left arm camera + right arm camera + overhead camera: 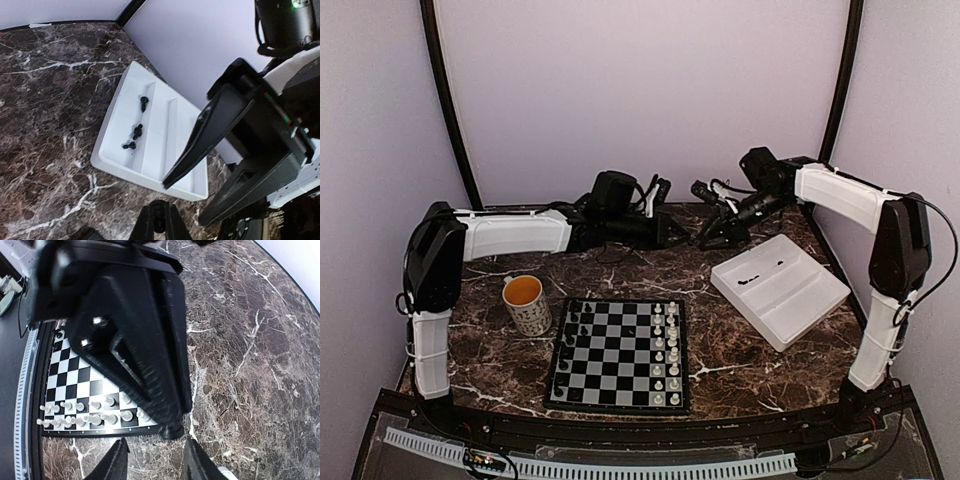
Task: Set up the chess pieces on the board
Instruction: Pass from the right arm to the left, then place the pawn at e7.
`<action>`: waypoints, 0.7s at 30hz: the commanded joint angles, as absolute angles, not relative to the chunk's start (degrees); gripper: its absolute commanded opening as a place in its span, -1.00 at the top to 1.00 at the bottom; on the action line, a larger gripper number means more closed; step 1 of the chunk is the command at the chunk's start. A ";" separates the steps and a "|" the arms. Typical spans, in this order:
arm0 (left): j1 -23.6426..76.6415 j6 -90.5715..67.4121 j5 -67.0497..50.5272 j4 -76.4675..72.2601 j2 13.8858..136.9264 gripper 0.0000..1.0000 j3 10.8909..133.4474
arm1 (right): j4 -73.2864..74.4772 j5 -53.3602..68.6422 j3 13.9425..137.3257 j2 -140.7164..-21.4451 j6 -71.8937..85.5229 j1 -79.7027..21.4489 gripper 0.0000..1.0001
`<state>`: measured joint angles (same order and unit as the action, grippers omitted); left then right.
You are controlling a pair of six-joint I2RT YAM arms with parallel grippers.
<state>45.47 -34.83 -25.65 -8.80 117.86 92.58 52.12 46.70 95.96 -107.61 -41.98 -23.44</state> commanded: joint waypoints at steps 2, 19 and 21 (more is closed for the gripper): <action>45.52 -21.61 -19.92 7.99 107.30 0.91 88.80 | 53.84 46.77 89.10 -102.09 -44.93 -21.85 0.13; 50.64 -15.39 2.20 29.01 83.98 0.90 59.32 | 43.59 32.89 84.42 -101.86 -36.45 -21.94 0.08; 50.96 -15.92 3.20 29.78 83.22 0.90 57.89 | 44.20 32.67 85.03 -102.12 -36.58 -22.41 0.09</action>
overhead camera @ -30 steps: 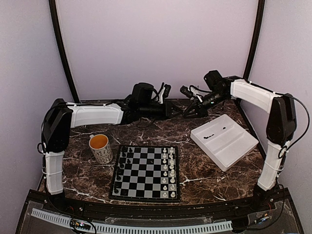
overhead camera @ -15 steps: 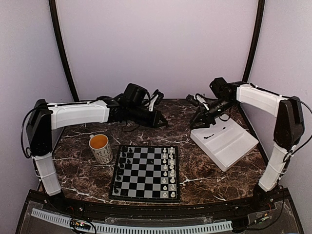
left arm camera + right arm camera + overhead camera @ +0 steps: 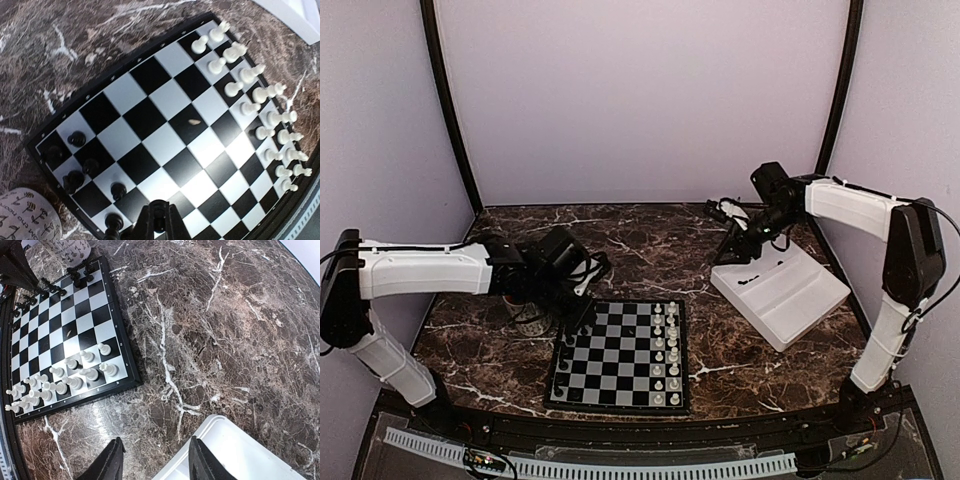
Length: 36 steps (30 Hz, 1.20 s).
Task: Set up the chess pieces on the board
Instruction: Place the pawn at e7.
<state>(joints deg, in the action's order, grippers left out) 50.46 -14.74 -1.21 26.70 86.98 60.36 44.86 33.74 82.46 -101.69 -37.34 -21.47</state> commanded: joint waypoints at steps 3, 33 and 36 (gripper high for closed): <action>51.21 -16.23 3.49 29.48 82.22 0.90 56.19 | 44.04 32.44 84.84 -101.96 -36.56 -22.89 0.08; 51.45 -14.35 2.00 27.84 91.22 0.87 55.71 | 45.13 32.26 84.73 -102.25 -37.53 -24.08 0.09; 51.52 -14.28 2.02 27.66 91.50 0.86 55.77 | 45.25 32.34 84.90 -102.52 -37.53 -24.09 0.09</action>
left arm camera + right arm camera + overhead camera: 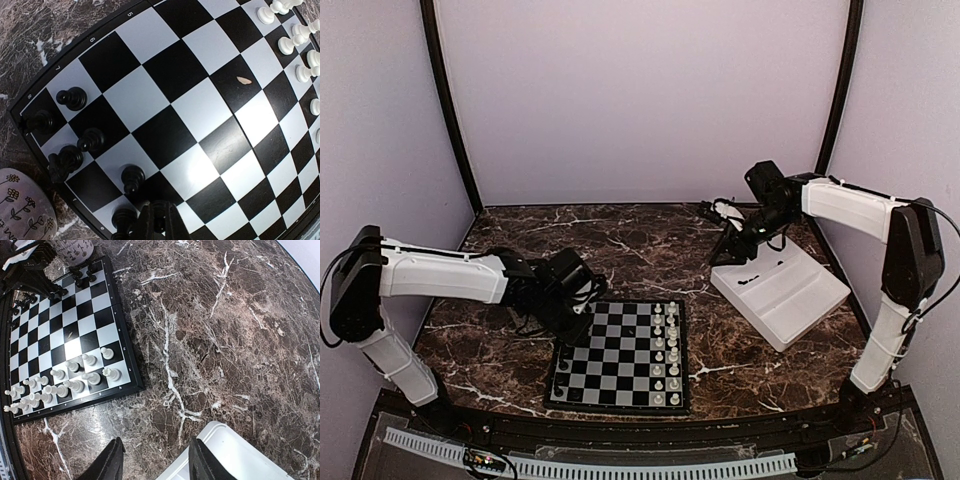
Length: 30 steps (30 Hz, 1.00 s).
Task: Set up the chess pieces on the board
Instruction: Place the pawn at e7.
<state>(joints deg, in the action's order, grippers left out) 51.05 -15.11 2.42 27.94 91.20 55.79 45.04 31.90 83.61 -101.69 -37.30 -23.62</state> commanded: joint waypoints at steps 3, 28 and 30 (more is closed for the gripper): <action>51.51 -14.25 2.15 27.87 91.87 0.82 55.90 | 45.29 32.37 84.90 -102.55 -37.53 -24.08 0.08; 52.05 -14.38 4.57 28.96 92.55 0.66 56.72 | 45.42 32.56 84.64 -102.35 -37.62 -24.17 0.08; 52.07 -14.18 4.90 28.80 92.47 0.66 56.75 | 45.44 32.57 84.64 -102.38 -37.66 -24.17 0.08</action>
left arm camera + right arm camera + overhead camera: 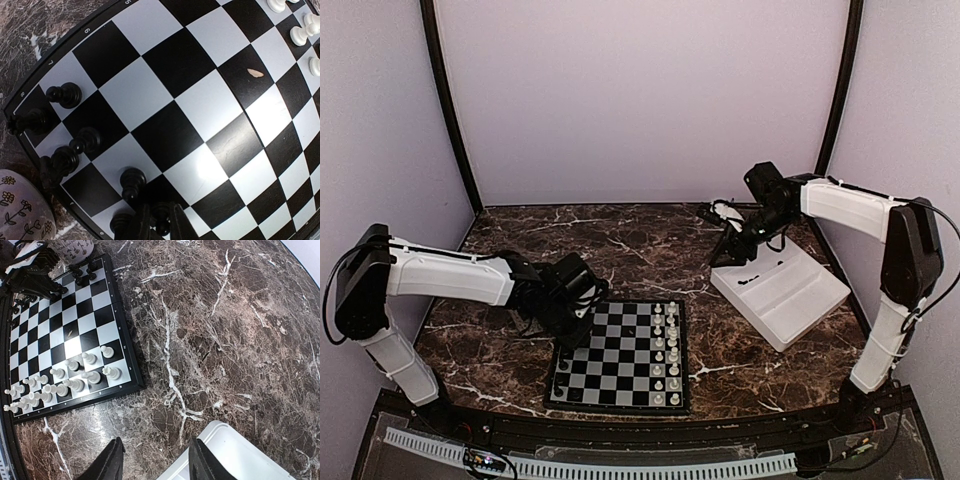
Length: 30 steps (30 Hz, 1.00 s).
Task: Set up the chess pieces on the board
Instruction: Place the pawn at e7.
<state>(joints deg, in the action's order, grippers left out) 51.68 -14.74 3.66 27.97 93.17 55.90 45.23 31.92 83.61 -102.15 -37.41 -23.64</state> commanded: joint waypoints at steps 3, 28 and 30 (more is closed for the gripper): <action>52.07 -14.09 5.07 28.61 92.53 0.67 57.05 | 45.44 32.61 84.64 -102.39 -37.57 -24.26 0.09; 52.45 -6.78 14.58 26.14 83.69 0.01 71.83 | 53.25 25.80 106.65 -103.76 -34.04 -19.90 -0.79; 51.96 -8.43 20.72 26.65 86.22 -0.40 75.59 | 51.80 24.97 110.27 -106.04 -28.19 -17.99 -0.97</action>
